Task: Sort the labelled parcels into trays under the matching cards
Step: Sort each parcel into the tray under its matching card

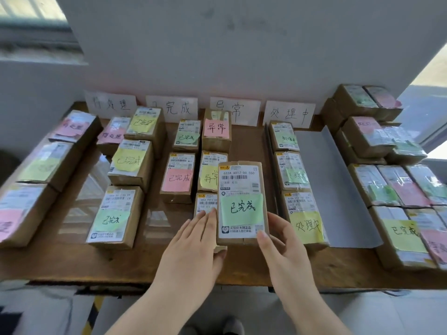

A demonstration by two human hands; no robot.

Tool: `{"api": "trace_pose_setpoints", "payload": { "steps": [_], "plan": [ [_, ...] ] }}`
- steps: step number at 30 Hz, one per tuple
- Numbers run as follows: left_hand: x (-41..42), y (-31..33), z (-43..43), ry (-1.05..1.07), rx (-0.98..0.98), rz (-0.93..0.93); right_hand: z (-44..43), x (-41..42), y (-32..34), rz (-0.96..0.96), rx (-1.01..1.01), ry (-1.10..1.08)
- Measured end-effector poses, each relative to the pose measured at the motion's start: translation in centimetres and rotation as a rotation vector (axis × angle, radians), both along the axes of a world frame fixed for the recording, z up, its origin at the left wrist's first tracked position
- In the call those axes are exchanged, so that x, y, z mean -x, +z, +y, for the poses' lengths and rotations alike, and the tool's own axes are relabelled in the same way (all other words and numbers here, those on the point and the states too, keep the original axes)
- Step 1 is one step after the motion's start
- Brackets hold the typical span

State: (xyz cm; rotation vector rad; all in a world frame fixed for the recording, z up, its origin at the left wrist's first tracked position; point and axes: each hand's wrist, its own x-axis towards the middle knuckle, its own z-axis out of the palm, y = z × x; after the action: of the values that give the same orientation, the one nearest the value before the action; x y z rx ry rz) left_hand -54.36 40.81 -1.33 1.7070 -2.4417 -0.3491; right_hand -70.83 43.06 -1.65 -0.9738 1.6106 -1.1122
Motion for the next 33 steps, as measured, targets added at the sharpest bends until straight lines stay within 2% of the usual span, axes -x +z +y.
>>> {"api": "trace_pose_setpoints", "payload": {
  "steps": [4,8,9,12,18,23,28,33],
  "plan": [
    [0.2,1.0,-0.6,0.1,0.037,0.078,-1.3,0.2,0.3,0.037,0.002,0.092],
    [-1.0,1.6,-1.1,0.186,-0.044,-0.045,-2.4,-0.4,-0.2,0.075,0.008,0.216],
    [-1.4,1.6,-0.8,0.225,-0.091,-0.038,-2.6,-0.8,-0.3,0.09,0.003,0.254],
    [-2.7,0.1,0.0,0.296,-0.077,0.076,-3.1,-2.3,-1.1,0.112,-0.04,0.345],
    [-6.9,-1.3,0.9,0.371,-0.137,0.082,-3.4,-6.2,-1.8,0.236,-0.1,0.547],
    [-11.0,-3.0,-0.1,0.302,-0.205,0.025,-3.2,-10.1,-2.0,0.345,-0.15,0.66],
    [-13.8,-4.5,-2.2,0.177,-0.406,-0.014,-2.9,-13.2,-2.9,0.403,-0.275,0.587],
    [-15.7,-7.2,-3.6,0.049,-0.463,-0.029,-2.7,-15.9,-5.5,0.488,-0.341,0.502]
  ]
}}
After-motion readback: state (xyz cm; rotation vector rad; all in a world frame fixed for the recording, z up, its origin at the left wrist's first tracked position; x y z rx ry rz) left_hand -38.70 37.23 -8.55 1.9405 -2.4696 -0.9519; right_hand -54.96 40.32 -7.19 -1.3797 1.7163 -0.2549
